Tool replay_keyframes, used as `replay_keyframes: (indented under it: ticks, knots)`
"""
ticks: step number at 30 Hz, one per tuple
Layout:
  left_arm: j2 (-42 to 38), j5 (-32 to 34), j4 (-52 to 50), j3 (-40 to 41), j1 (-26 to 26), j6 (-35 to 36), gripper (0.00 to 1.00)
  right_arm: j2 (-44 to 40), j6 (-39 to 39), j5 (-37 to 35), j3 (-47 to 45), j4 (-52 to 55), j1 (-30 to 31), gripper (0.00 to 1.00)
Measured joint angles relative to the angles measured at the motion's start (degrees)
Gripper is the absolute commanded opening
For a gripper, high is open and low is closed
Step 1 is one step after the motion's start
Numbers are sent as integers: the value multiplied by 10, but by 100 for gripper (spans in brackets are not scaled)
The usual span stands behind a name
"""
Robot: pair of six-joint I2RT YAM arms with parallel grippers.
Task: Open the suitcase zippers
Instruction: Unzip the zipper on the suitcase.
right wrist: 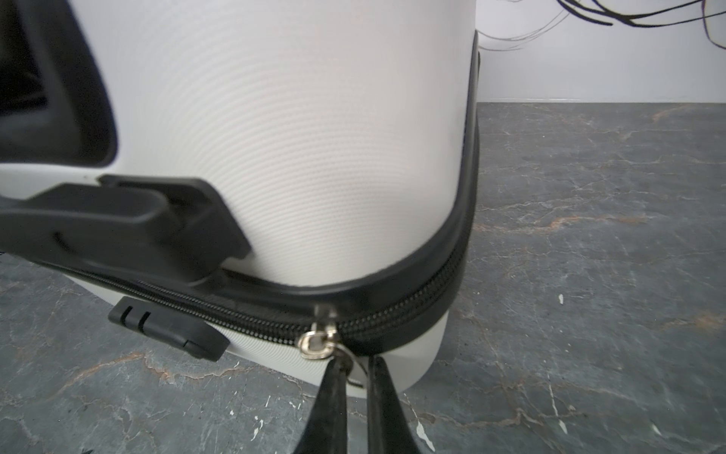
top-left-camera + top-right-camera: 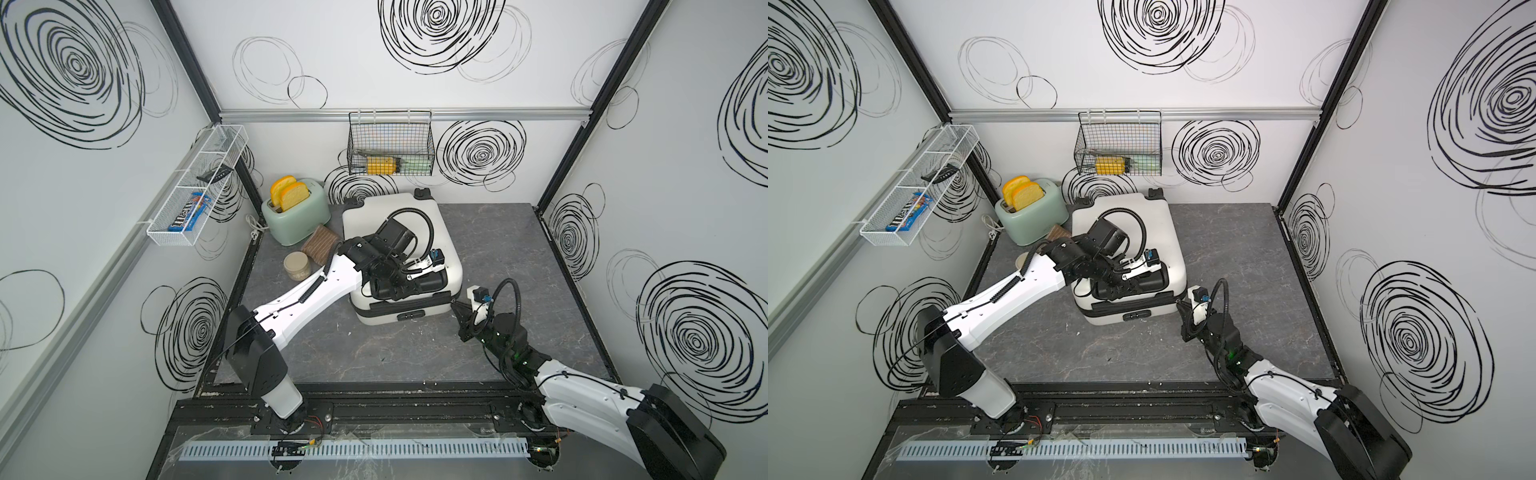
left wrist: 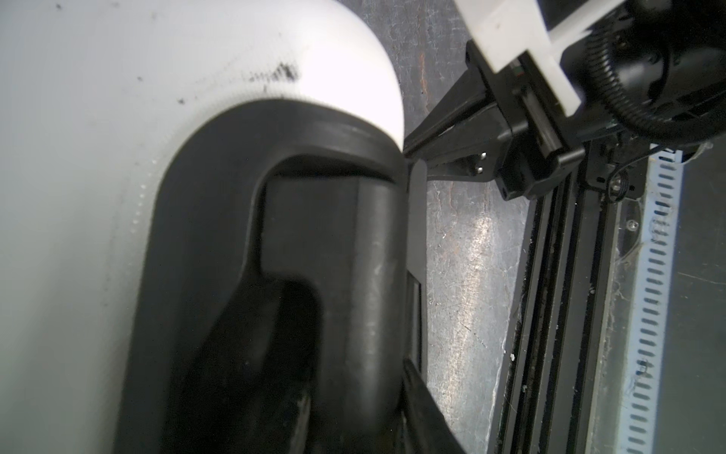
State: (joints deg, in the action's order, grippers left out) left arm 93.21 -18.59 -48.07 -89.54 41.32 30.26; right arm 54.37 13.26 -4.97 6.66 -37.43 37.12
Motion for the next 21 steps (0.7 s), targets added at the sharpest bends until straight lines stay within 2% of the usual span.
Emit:
replay_keyframes:
  ticks: [12,21]
  knots:
    - [0,5,4,5,1,-7,7,0,0,1,26,47,-40,0]
    - [-19,-1,15,28,9,-6,9,11,-23,63,48,72,-105,0]
